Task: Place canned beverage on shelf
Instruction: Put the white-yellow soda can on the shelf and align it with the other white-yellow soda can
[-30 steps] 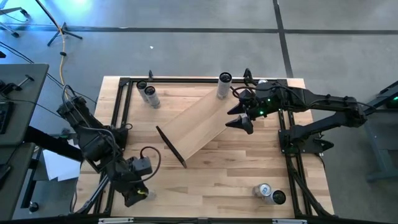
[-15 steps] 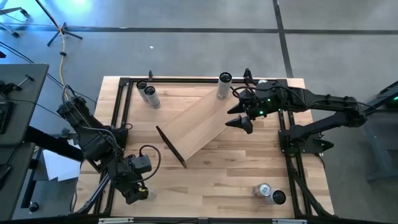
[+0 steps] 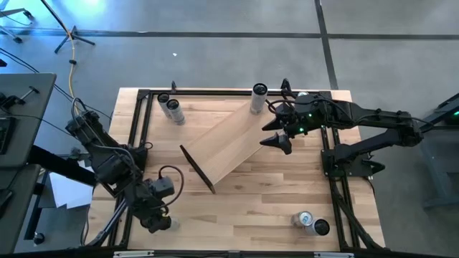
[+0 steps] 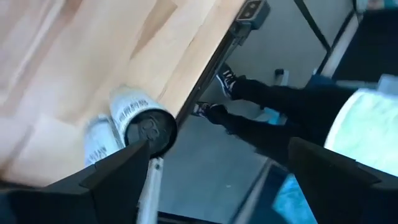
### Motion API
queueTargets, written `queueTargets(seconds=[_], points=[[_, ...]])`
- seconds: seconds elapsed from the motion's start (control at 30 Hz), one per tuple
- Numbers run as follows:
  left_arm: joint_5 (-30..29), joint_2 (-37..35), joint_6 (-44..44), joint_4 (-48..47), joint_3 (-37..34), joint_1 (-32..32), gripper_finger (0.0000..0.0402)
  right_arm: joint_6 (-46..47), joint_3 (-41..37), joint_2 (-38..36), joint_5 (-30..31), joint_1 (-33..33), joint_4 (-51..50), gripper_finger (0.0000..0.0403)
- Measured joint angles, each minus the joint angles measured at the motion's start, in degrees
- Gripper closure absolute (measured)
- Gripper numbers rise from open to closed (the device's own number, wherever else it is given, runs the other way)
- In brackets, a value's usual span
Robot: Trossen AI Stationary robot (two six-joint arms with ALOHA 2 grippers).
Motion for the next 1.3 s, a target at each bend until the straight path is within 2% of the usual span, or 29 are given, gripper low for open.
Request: queueTargets(seconds=[0.13, 0.23, 0.37, 0.47, 0.53, 0.67, 0.9, 1.07, 1.3], points=[[2.96, 1.78, -3.14, 1.02, 0.05, -0.42, 0.0048, -1.46, 0.0, 0.0, 0.02, 0.02, 0.0, 0.0091], [3.6, 5.17, -2.71, -1.31, 2.6, -1.65, 0.0048, -2.25, 0.0, 0.0, 0.06, 0.0, 0.0, 0.0091], [3.46, 12.58, 2.01, -12.44, 10.88, -2.16, 0.0048, -2.29, 0.0, 0.13, 2.34, 0.02, -0.02, 0.0091], [1.25, 18.19, 6.65, -22.88, 17.83, -2.13, 0.0048, -2.29, 0.0, 0.13, 3.28, 0.01, 0.0, 0.0091], [0.72, 20.28, 10.26, -22.16, 20.08, -2.13, 0.0048, -2.23, 0.0, 0.14, 4.28, 0.01, 0.01, 0.0091], [0.41, 21.99, 10.27, -19.16, 20.29, -2.22, 0.0048, -0.97, 0.0, 0.16, 4.61, 0.0, -0.03, 0.0091], [0.64, 22.95, 8.96, -22.47, 19.95, -4.14, 0.0048, -0.76, 0.0, 0.17, 4.63, 0.0, -0.2, 0.0091], [0.95, 22.97, 6.11, -21.44, 17.51, -5.28, 0.0048, -0.58, 0.0, 0.17, 4.63, 0.0, -0.2, 0.0091], [0.95, 22.84, 7.65, -20.6, 12.92, -5.28, 0.0048, -0.71, 0.0, 0.17, 4.65, 0.0, -0.09, 0.0091]])
